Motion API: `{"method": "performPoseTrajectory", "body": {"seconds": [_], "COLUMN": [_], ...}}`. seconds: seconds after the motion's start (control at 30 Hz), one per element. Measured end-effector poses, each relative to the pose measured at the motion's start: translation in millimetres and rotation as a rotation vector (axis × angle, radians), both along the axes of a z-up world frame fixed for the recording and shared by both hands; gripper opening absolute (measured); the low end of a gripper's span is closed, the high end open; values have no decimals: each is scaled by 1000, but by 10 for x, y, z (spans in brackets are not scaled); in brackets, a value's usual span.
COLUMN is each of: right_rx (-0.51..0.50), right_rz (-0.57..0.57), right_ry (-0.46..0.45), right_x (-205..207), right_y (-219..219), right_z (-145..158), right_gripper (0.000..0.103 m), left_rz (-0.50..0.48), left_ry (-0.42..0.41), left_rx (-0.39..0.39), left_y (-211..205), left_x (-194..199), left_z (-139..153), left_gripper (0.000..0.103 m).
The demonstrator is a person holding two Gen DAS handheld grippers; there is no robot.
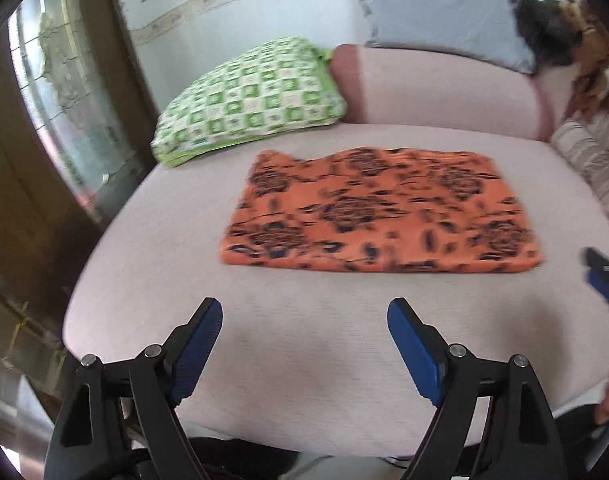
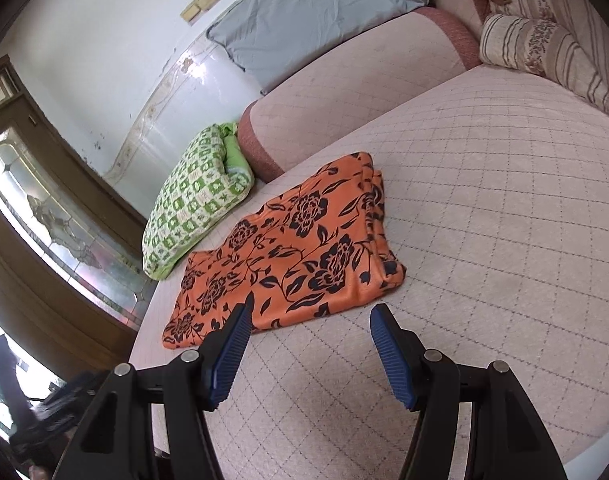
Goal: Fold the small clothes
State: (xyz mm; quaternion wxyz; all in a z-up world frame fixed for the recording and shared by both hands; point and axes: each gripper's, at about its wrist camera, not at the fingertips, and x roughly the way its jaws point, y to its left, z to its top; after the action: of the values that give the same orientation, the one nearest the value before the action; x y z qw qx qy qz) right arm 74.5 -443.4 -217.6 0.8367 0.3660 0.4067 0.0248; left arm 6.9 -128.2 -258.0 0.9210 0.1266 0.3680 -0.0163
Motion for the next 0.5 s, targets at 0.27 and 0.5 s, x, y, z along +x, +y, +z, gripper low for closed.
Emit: {"method": "performPoseTrajectory", "body": {"seconds": [0.27,0.5], "right_rx": [8,3], "right_rz": [-13,25], "right_ry": [4,14], "right_x": [38,130], "right_y": [-22,122], "right_z": [-18,-45], "right_gripper": [65,65], "left_rz": [140,234], "left_ry": [-11,-11], "left_rx": [-37,-59], "left_y": [630,1003], "left_x": [328,493], "left_z": [-8,-159], "left_gripper": [85,85]}}
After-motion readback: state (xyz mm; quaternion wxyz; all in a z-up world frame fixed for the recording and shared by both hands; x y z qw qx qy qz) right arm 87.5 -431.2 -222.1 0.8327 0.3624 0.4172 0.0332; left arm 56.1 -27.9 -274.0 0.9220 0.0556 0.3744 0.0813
